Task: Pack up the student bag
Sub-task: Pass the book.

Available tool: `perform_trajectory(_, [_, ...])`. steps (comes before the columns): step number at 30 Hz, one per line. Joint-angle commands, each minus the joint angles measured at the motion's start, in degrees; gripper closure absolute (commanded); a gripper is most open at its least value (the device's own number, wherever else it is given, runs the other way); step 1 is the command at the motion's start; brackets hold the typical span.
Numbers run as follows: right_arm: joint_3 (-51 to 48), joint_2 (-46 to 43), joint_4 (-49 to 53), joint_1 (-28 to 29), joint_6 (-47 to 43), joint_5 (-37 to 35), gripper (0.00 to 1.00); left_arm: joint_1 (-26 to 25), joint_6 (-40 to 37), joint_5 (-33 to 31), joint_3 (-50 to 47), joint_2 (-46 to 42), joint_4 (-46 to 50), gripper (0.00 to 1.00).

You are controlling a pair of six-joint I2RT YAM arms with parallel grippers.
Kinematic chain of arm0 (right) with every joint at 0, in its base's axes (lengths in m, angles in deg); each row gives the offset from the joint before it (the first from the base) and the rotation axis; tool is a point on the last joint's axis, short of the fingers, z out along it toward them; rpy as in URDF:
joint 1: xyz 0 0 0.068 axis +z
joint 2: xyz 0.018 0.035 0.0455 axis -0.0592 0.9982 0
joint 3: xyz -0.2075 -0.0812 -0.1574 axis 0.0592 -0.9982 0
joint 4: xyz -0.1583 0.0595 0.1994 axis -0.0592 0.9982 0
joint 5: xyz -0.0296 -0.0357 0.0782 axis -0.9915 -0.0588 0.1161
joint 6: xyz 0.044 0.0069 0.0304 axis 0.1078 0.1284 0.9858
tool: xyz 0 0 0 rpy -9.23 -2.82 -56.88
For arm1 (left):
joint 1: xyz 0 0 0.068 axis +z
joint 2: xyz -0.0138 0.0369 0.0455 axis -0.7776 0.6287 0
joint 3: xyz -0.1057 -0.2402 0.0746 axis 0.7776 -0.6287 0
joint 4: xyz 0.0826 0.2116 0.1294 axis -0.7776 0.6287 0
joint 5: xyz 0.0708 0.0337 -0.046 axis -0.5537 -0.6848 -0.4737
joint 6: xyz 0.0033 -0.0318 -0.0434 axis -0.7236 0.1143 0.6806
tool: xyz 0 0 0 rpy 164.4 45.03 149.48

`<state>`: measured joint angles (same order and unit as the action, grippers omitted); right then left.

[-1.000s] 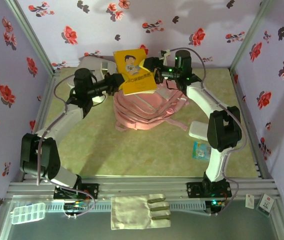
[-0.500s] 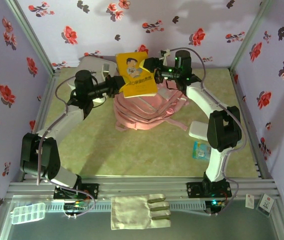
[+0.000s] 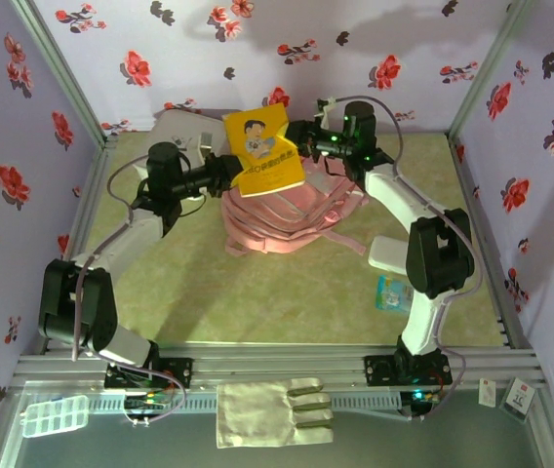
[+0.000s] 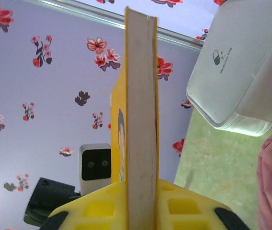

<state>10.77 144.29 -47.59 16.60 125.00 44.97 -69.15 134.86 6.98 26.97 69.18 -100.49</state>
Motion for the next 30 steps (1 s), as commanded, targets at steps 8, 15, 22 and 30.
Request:
perform_trajectory(8, [-7.91, -6.14, -11.70, 0.44, 10.67, -17.54, 0.98, -4.00, -0.24, -24.52, -9.11, -9.20, -1.87, 0.27])
perform_trajectory(15, [-11.99, -5.56, -16.01, 2.28, 17.11, -26.76, 0.99, -11.62, 5.10, -39.29, -12.97, -8.85, -5.82, 0.11])
perform_trajectory(22, [-14.68, -6.10, -14.56, 5.48, 19.30, -33.35, 0.99, -17.55, 11.55, -51.93, -11.10, -4.11, -5.36, 0.12])
perform_trajectory(30, [-18.62, -7.57, -15.16, 7.81, 21.02, -38.39, 0.99, -20.38, 12.23, -61.93, -10.70, -1.78, -12.30, 0.23])
